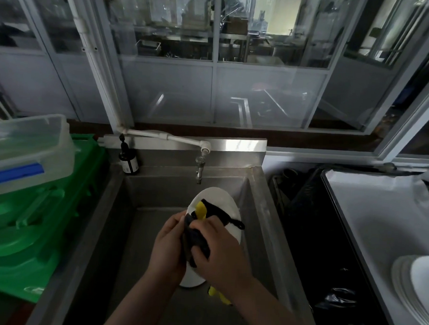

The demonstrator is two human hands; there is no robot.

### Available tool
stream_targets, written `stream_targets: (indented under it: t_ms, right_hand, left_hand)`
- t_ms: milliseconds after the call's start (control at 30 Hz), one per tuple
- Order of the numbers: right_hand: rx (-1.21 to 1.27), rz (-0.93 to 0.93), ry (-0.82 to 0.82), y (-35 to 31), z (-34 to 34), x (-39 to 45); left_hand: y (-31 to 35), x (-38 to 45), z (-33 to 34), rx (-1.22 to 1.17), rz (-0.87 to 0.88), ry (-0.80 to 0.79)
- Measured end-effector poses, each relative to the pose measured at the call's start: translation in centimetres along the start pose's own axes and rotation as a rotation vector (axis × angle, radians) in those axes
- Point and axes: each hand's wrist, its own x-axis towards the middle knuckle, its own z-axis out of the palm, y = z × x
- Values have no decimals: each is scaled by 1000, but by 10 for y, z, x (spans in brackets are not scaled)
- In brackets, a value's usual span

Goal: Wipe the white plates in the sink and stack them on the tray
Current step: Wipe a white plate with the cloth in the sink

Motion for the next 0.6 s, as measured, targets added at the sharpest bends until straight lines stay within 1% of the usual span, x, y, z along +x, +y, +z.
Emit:
stream_targets:
  t_ms: [67, 100, 300, 467, 600]
  right_hand:
    - [-69, -26, -31, 9, -6, 2]
    - [-79, -10, -28, 13, -9, 4]
    - [-6, 196, 159, 38, -28, 21]
    - [187, 416, 265, 64, -38, 31]
    - [301, 654, 320, 82, -46, 33]
  left_hand:
    - [0, -2, 0, 33, 10, 13]
    - [0, -2, 0, 43, 8, 19]
    - [4, -2, 2, 82, 8, 35]
    - [7, 0, 2, 100, 17, 39]
    - [11, 0, -2, 102, 31, 38]
